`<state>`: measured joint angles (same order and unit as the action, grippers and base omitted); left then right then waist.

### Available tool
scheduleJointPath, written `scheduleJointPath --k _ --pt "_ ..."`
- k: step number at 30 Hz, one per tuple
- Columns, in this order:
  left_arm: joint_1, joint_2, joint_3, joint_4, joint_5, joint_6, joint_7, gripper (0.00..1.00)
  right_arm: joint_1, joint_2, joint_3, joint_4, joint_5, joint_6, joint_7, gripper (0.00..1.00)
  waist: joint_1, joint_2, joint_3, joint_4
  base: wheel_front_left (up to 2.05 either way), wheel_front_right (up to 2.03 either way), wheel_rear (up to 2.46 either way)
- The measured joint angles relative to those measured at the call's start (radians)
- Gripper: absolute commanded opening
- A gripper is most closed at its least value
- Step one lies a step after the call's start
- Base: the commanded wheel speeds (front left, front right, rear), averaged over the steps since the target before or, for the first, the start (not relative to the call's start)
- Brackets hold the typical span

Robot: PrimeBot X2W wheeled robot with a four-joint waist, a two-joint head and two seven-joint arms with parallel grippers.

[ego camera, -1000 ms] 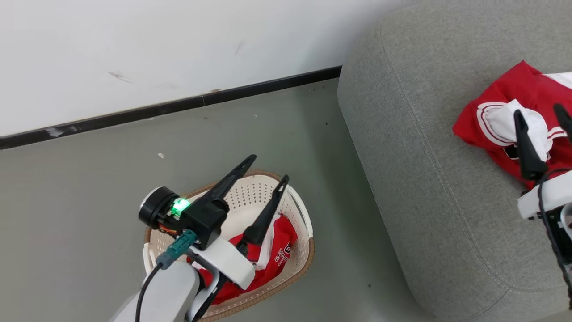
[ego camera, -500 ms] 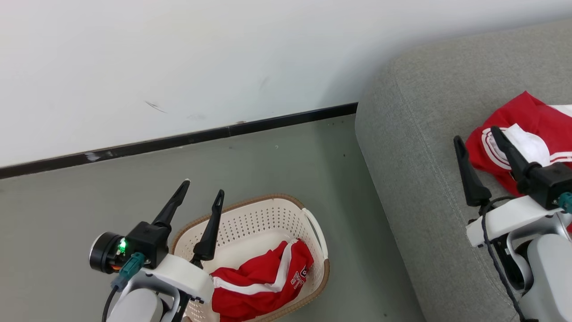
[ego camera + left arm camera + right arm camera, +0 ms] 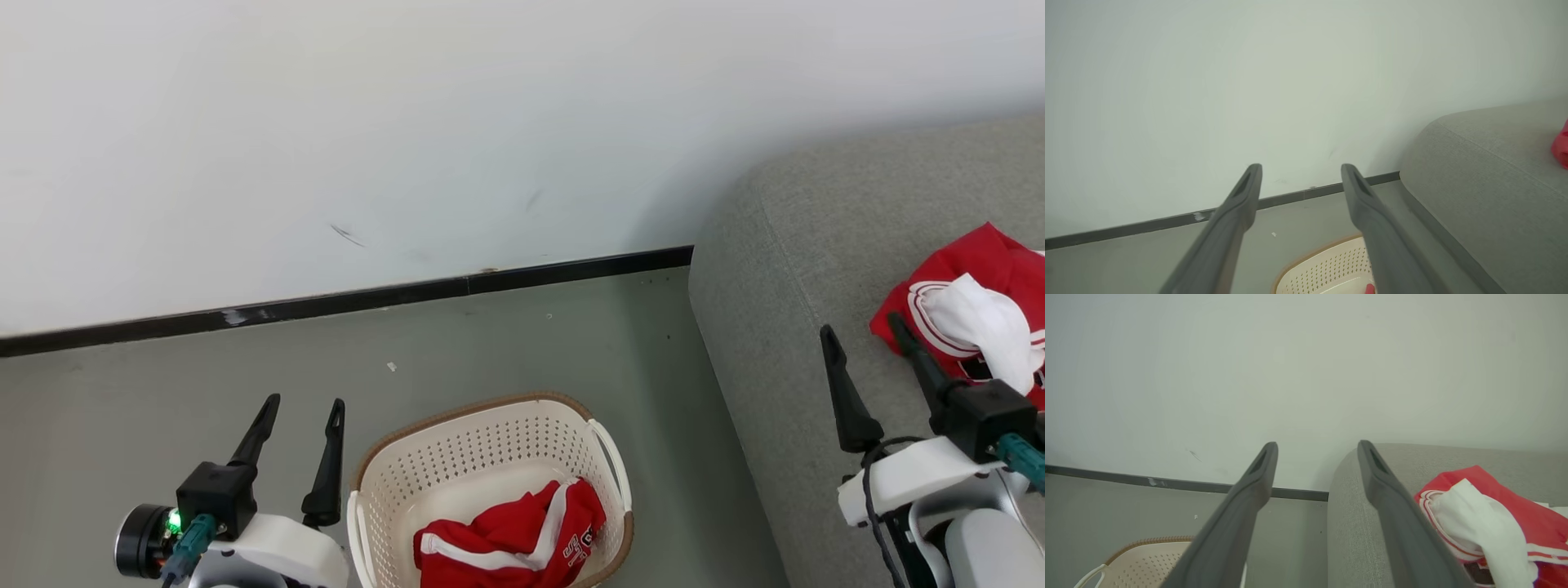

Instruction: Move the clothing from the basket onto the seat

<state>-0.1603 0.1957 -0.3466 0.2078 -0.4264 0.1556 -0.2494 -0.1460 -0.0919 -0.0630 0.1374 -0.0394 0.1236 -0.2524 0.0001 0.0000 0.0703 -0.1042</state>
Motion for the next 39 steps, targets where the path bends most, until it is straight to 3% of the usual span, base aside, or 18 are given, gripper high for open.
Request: scheduleJointPath --k 17,30,39 --pt "0.072 -0.002 0.027 -0.002 -0.006 0.008 0.0 1.0 0.171 0.051 -0.061 -0.088 -0.045 0.0 0.0 1.0 0.0 0.0 -0.072 0.064 0.0 0.0 0.0" --pt "0.09 -0.002 0.067 -0.03 -0.003 0.009 0.0 1.0 0.208 0.053 -0.05 -0.132 -0.069 0.0 0.0 1.0 0.0 0.0 -0.06 0.059 0.0 0.0 0.0" --pt "0.09 -0.006 0.078 -0.041 0.005 0.009 0.0 1.0 0.224 0.053 -0.046 -0.15 -0.023 0.0 0.0 1.0 0.0 0.0 -0.051 0.053 0.0 0.0 0.0"
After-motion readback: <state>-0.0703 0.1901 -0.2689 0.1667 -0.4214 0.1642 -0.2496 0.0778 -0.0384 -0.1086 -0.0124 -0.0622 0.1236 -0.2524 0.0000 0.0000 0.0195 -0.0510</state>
